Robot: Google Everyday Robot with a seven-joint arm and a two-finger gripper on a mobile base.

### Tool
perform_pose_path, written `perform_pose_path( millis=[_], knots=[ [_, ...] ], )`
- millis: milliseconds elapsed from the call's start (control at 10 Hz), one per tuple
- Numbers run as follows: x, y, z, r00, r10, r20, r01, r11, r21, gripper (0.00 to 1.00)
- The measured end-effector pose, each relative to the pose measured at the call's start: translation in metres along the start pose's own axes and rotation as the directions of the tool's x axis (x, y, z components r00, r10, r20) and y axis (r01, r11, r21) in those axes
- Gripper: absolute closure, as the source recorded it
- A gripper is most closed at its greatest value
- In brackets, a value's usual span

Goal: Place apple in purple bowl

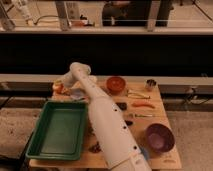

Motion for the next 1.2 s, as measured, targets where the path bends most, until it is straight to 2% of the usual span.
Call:
perform_pose_path(
  millis=[100,200,700,900,1200],
  knots=[
    [-0.002,0.001,-0.006,1.000,0.001,-0.009,-0.001,1.000,-0.001,0.95],
    [-0.003,0.000,-0.018,1.000,0.003,-0.023,-0.003,1.000,0.001,1.00],
    [-0.027,-0.008,-0.112,0.993,-0.005,-0.122,0.008,1.000,0.030,1.00],
    [-0.032,0.003,-0.149,0.985,0.006,-0.171,0.001,0.999,0.041,1.00],
    [-0.063,0.016,-0.197,0.970,0.017,-0.242,-0.009,0.999,0.035,1.00]
  ],
)
